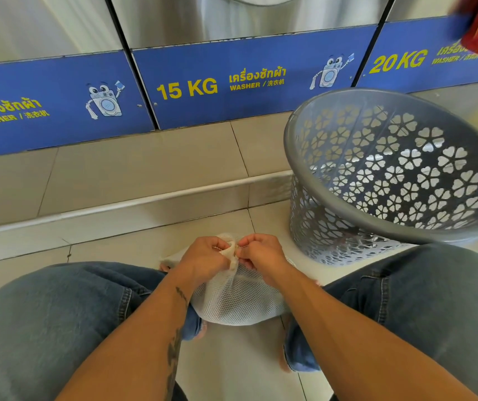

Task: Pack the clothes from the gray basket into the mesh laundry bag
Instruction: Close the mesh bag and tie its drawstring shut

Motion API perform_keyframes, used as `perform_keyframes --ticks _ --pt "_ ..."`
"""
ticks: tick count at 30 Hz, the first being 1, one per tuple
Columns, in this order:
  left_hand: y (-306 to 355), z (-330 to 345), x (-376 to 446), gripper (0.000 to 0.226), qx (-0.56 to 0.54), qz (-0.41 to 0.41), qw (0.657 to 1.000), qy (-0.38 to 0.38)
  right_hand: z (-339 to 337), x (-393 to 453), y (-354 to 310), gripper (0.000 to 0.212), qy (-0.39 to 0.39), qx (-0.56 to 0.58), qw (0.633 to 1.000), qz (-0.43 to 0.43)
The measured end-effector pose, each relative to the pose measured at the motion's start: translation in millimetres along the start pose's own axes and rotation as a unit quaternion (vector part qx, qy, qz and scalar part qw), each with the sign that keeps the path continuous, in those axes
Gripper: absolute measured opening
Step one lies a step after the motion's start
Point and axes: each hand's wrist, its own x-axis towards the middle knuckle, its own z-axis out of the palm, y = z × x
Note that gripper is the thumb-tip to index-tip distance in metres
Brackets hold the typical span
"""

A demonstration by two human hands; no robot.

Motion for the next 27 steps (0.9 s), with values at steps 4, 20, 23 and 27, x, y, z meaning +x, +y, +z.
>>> perform_keyframes --ticks 4,20,23,27 --pt "0.1 -0.3 0.1 0.026 -0.002 0.002 1.000 0.000 3.5 -0.6 2.3 0.021 0.007 0.020 1.000 0.005" --pt "5.6 -0.1 -6.8 0.034 0.083 0.062 0.994 0.032 8.0 4.1 6.3 0.030 0.017 -0.019 0.999 -0.020" --pt "6.9 -0.2 -8.1 0.036 0.084 0.068 0.993 0.038 10.5 5.8 7.3 0.032 0.032 -0.041 0.998 -0.043" --pt "6.3 0.3 -8.8 0.036 0.076 0.070 0.994 0.036 11.8 2.4 9.2 0.032 0.039 -0.038 0.997 -0.049"
